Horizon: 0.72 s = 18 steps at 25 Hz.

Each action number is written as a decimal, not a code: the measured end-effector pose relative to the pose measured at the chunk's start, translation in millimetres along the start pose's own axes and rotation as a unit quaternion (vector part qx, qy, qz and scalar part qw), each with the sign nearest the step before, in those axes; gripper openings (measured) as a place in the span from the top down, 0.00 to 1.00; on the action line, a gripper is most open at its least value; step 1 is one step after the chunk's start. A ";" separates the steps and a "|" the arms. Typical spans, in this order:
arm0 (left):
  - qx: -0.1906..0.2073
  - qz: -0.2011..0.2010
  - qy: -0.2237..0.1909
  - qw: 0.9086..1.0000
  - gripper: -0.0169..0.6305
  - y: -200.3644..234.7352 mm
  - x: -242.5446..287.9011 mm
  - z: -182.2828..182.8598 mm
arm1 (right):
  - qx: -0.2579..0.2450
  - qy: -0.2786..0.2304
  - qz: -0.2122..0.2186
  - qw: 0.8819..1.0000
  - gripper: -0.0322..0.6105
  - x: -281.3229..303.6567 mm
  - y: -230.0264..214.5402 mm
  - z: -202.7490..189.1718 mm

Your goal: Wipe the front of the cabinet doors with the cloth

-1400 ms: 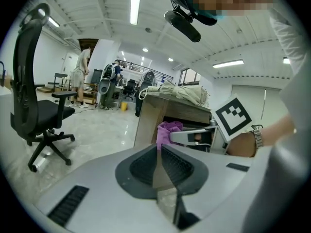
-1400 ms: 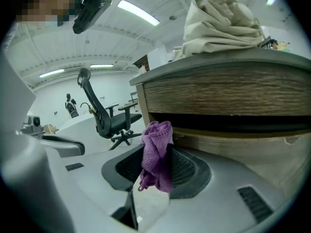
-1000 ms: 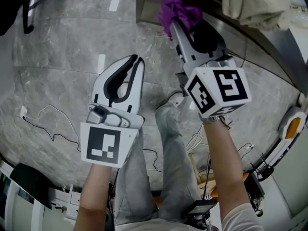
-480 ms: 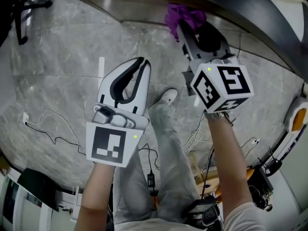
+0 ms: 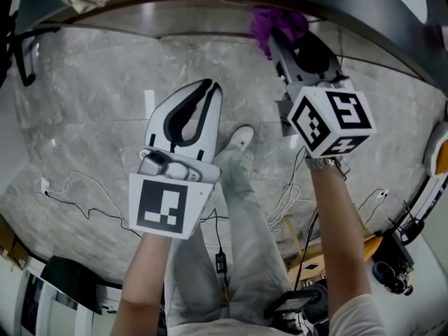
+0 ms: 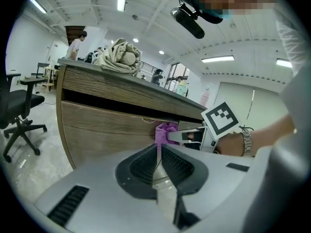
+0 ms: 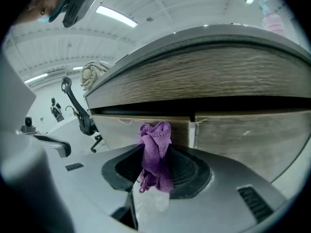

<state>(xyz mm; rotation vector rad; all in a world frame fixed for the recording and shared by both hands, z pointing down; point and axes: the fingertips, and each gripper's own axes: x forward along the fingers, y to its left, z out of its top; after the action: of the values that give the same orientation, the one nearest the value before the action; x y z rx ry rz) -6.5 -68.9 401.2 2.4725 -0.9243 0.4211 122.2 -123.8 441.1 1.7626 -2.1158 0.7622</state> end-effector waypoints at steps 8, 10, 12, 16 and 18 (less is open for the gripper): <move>0.003 -0.010 0.005 1.000 0.92 -2.3 -3.4 -4.4 | 0.018 -0.008 -0.051 0.999 0.72 -19.2 -33.7 -3.5; 0.004 -0.010 0.003 1.000 0.92 -1.9 -6.6 -2.9 | 0.028 -0.011 -0.059 0.998 0.72 -26.0 -36.1 -4.1; 0.003 -0.009 0.002 1.000 0.92 5.1 -11.6 -3.6 | 0.035 -0.010 -0.063 0.997 0.72 -26.6 -30.2 -8.2; 0.000 -0.003 0.002 1.000 0.92 27.0 -24.4 -6.3 | 0.034 -0.002 -0.053 0.998 0.72 -14.4 1.4 -18.9; 0.000 0.000 0.002 1.000 0.92 38.3 -31.8 -6.6 | 0.029 0.006 -0.037 0.999 0.72 -5.1 24.6 -23.6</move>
<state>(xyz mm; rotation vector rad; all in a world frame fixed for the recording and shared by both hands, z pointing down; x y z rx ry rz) -56.3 -74.0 405.2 2.4701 -0.9233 0.4273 96.7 -103.6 452.5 1.8497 -2.0267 0.8202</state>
